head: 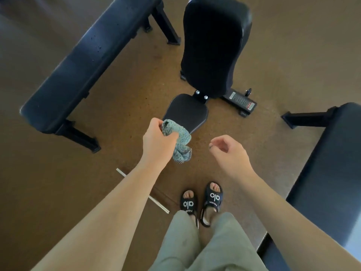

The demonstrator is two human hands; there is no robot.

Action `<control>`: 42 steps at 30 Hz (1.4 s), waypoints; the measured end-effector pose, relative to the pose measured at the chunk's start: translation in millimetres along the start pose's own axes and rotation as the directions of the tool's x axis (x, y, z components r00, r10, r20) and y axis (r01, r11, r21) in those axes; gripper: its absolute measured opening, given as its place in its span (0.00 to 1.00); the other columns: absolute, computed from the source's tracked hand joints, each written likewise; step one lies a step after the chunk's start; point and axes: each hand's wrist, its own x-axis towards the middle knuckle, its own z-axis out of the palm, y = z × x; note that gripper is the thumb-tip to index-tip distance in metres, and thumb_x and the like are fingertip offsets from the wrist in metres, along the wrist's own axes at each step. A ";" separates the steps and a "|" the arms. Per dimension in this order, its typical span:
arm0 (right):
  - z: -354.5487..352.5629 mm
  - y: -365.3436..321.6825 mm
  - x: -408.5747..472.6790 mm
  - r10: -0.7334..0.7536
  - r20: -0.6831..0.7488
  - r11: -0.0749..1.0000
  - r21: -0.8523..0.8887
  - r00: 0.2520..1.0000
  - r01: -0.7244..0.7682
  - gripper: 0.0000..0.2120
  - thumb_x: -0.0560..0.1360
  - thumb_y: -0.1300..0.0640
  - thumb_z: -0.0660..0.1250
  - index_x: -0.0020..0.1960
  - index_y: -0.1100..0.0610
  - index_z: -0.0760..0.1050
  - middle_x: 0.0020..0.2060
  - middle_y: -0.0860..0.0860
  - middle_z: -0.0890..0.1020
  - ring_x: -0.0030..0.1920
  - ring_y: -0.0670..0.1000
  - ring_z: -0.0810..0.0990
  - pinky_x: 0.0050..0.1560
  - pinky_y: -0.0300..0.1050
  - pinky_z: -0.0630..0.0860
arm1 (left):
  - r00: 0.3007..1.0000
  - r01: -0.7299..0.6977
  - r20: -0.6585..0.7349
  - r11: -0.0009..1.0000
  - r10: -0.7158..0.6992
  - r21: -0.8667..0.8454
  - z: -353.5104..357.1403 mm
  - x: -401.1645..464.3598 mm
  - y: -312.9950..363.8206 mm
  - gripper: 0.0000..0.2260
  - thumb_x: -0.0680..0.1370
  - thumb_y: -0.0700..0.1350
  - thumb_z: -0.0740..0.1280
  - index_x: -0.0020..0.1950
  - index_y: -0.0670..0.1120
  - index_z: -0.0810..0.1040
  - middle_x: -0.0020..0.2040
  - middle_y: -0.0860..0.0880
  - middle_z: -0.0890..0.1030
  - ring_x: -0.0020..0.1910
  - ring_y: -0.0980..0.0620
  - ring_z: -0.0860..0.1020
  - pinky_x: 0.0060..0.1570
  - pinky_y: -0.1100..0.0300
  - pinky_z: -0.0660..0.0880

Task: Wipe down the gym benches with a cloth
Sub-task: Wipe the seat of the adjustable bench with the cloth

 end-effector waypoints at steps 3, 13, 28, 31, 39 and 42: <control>-0.2 -4.0 34.0 0.001 0.000 1.000 -0.011 1.000 -0.001 0.06 0.80 0.54 0.67 0.58 0.49 0.77 0.51 0.43 0.81 0.52 0.41 0.78 0.43 0.34 0.70 | 0.998 0.021 -0.052 0.999 -0.022 -0.028 0.7 28.5 -0.1 0.11 0.82 0.42 0.69 0.62 0.46 0.71 0.56 0.49 0.78 0.43 0.60 0.78 0.32 0.76 0.75; 33.4 18.6 171.1 -0.078 -0.048 0.997 -0.009 0.996 0.077 0.09 0.81 0.54 0.66 0.61 0.49 0.76 0.52 0.43 0.80 0.50 0.38 0.76 0.41 0.32 0.68 | 0.853 -0.410 -0.160 0.828 0.496 0.384 50.3 139.6 -41.2 0.10 0.79 0.41 0.71 0.54 0.47 0.69 0.52 0.51 0.73 0.45 0.53 0.75 0.39 0.73 0.67; 148.7 153.6 458.4 -0.432 -0.052 0.846 -0.369 0.901 0.384 0.21 0.83 0.45 0.58 0.74 0.50 0.69 0.70 0.51 0.74 0.70 0.53 0.71 0.70 0.52 0.68 | 0.827 -0.434 0.150 0.446 0.541 0.783 255.4 344.8 -222.5 0.16 0.84 0.56 0.58 0.63 0.46 0.72 0.59 0.44 0.75 0.54 0.43 0.74 0.56 0.48 0.75; 173.5 179.7 467.8 -0.471 -0.017 0.663 -0.666 0.882 0.341 0.26 0.85 0.43 0.49 0.81 0.46 0.59 0.81 0.52 0.61 0.80 0.55 0.58 0.79 0.57 0.55 | 0.785 -0.468 0.106 0.472 0.610 0.747 254.5 349.2 -230.8 0.13 0.84 0.54 0.58 0.60 0.46 0.73 0.57 0.45 0.74 0.51 0.44 0.73 0.52 0.47 0.74; 177.5 183.8 464.0 -0.544 -0.159 0.718 -0.597 0.824 0.359 0.25 0.84 0.43 0.46 0.77 0.46 0.68 0.79 0.50 0.67 0.79 0.51 0.62 0.78 0.52 0.54 | 0.755 -0.543 0.271 0.339 0.597 0.768 247.3 341.7 -248.8 0.27 0.86 0.55 0.49 0.81 0.42 0.64 0.80 0.44 0.66 0.75 0.44 0.65 0.74 0.49 0.61; 181.9 187.2 466.3 -0.567 -0.247 0.754 -0.539 0.786 0.375 0.24 0.84 0.45 0.49 0.74 0.47 0.74 0.76 0.50 0.72 0.77 0.50 0.66 0.77 0.50 0.57 | 0.759 -0.555 0.286 0.352 0.585 0.753 259.6 367.6 -229.3 0.28 0.86 0.53 0.48 0.82 0.41 0.62 0.81 0.44 0.64 0.78 0.45 0.64 0.77 0.51 0.56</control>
